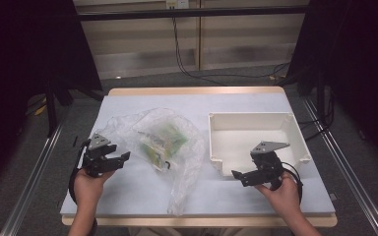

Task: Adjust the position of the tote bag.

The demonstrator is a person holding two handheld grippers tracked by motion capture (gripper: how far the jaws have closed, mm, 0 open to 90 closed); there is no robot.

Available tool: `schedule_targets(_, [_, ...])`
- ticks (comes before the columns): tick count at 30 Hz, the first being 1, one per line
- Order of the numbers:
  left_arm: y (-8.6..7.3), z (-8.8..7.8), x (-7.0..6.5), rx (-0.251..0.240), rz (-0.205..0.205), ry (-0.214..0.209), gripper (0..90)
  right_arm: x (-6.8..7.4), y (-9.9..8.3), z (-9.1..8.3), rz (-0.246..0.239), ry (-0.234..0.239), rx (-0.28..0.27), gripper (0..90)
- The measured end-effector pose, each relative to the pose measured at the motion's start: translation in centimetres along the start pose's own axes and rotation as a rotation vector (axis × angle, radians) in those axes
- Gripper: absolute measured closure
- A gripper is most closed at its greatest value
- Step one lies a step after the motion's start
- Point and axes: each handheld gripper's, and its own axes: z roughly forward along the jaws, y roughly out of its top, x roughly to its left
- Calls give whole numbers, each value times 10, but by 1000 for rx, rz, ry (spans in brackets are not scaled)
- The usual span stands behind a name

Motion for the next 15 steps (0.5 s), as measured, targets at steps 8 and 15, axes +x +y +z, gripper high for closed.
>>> schedule_targets(8, [5, 45, -6, 37, 13, 4, 341, -1, 0, -1, -6, -1, -13, 67])
schedule_targets(15, [9, 77, -14, 83, 57, -47, 268, -1, -1, 0, 8, 6, 2, 70])
